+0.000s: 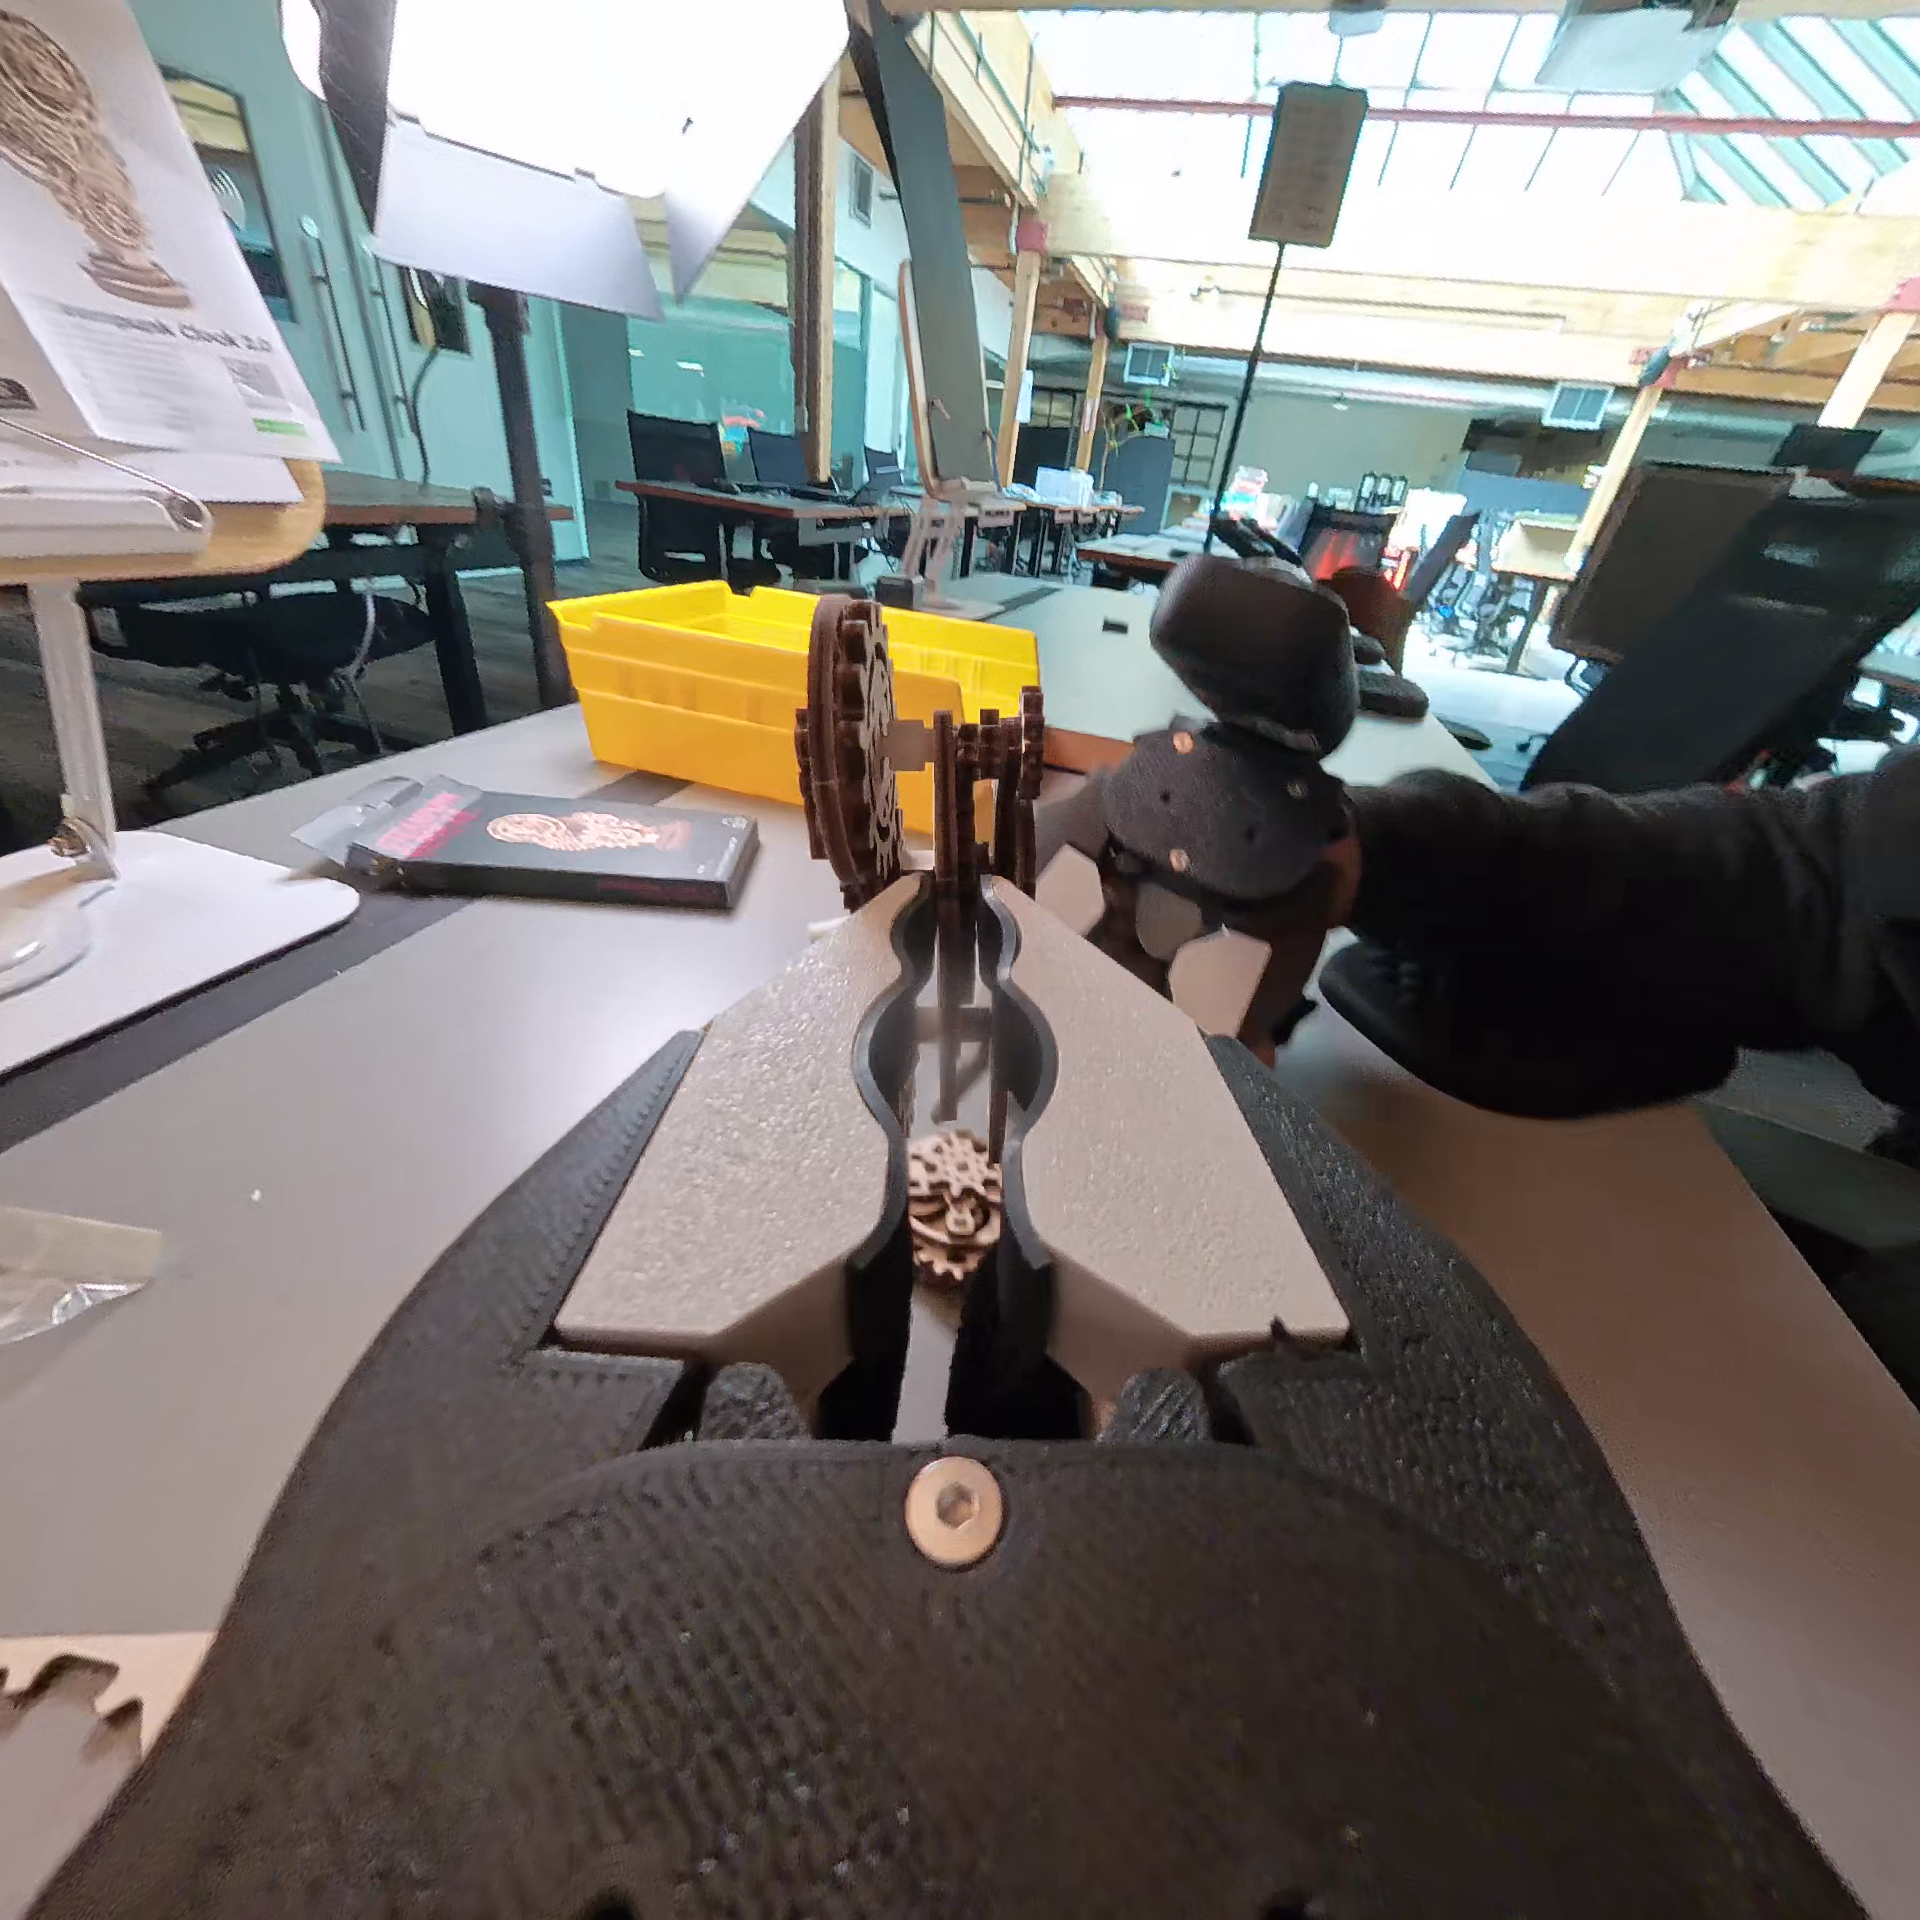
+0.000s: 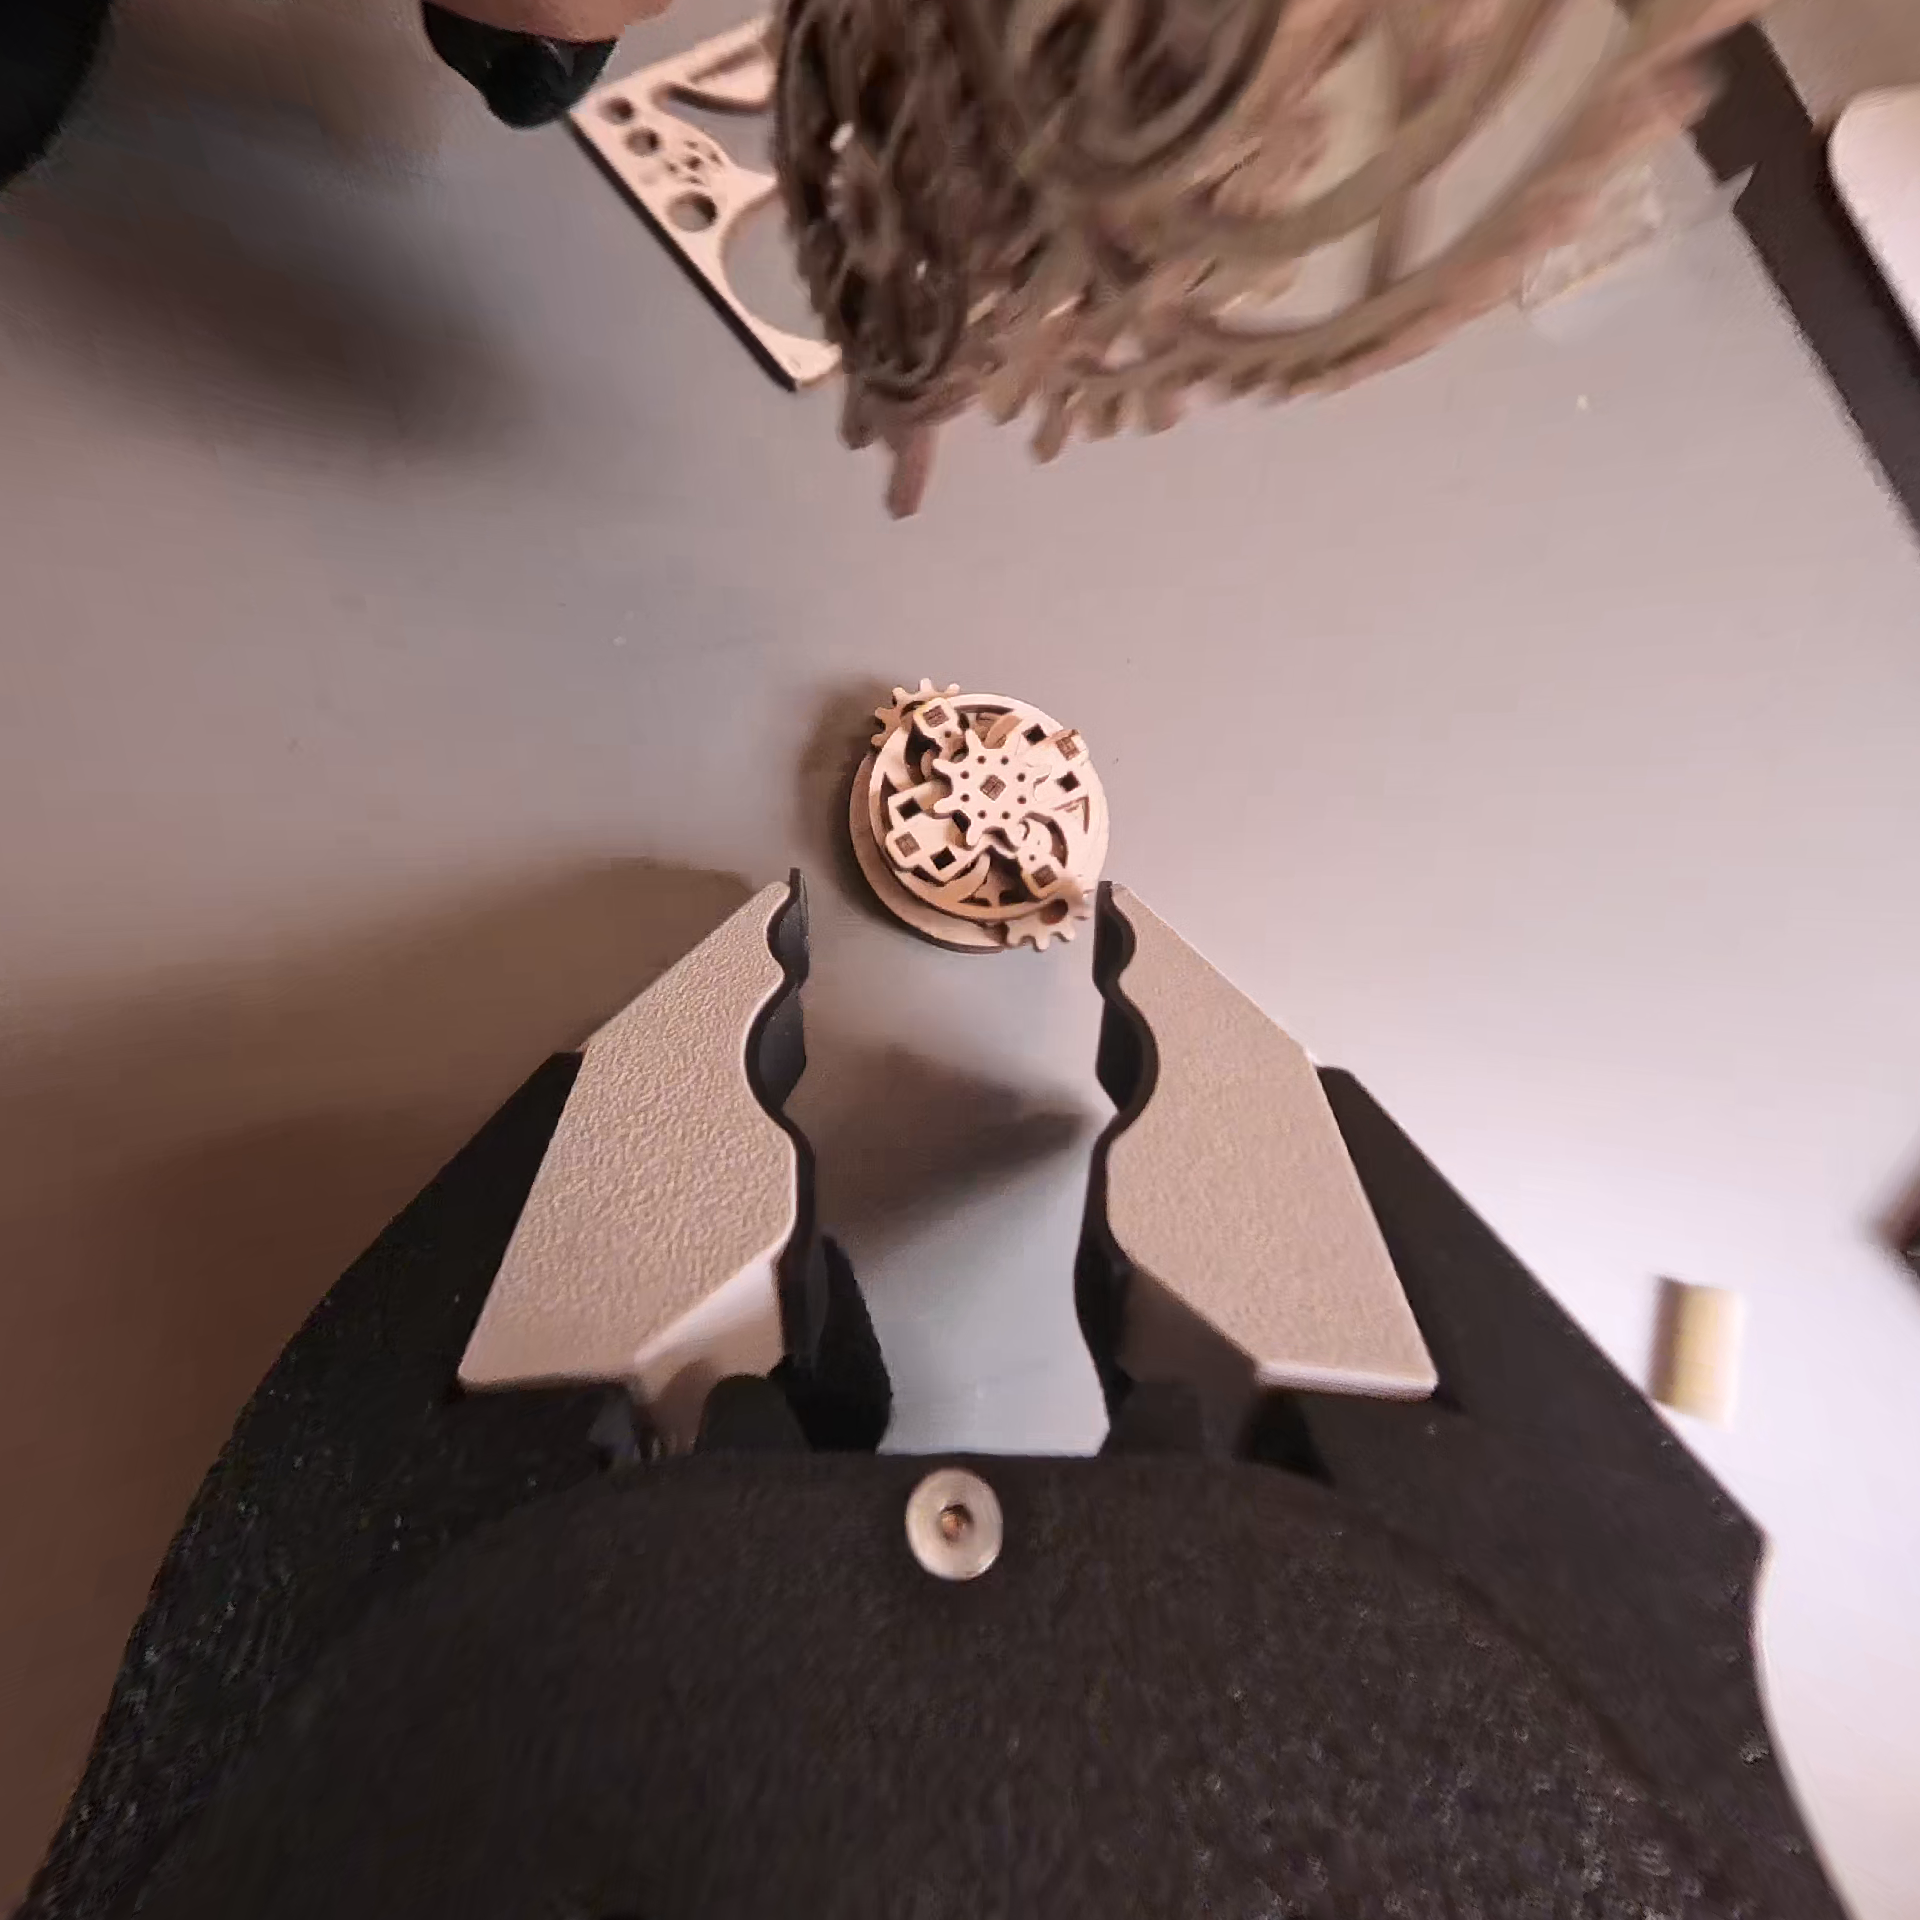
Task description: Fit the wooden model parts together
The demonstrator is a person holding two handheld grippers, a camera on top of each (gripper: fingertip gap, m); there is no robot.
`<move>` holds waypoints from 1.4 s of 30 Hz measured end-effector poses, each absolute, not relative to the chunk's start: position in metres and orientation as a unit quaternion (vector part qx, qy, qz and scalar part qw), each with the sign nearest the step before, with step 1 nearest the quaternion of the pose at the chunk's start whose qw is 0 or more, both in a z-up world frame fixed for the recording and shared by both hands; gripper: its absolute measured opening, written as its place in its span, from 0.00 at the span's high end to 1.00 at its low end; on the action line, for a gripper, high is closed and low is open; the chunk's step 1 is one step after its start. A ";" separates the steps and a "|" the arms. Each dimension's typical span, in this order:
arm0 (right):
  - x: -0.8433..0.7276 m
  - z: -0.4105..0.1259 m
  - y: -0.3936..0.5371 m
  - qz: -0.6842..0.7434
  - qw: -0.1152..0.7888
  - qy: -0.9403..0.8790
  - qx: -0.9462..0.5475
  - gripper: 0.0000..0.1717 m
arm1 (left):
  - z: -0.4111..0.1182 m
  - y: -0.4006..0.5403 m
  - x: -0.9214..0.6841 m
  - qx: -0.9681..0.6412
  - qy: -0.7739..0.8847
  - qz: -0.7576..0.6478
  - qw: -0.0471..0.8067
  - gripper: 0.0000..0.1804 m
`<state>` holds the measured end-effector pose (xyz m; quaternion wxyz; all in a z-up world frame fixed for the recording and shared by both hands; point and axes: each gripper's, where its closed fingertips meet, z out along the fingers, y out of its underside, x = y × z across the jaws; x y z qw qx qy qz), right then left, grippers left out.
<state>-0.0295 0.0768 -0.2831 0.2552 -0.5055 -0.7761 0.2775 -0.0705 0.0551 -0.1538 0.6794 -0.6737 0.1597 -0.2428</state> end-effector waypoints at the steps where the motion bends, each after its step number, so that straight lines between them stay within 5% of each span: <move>1: -0.033 -0.287 0.077 0.270 0.253 -0.769 -0.522 0.68 | -0.150 0.061 -0.074 -0.667 0.150 -0.243 0.688 0.97; 12: -0.055 -0.274 0.102 0.280 0.281 -0.766 -0.506 0.70 | -0.129 0.087 -0.092 -0.640 0.131 -0.216 0.726 0.97; 20: -0.049 -0.198 0.114 0.476 0.318 -0.666 -0.478 0.68 | -0.156 0.092 -0.066 -0.675 0.164 -0.222 0.685 0.97; 42: -0.067 -0.213 0.106 0.498 0.237 -0.728 -0.406 0.79 | -0.186 0.092 -0.071 -0.725 0.176 -0.224 0.627 0.96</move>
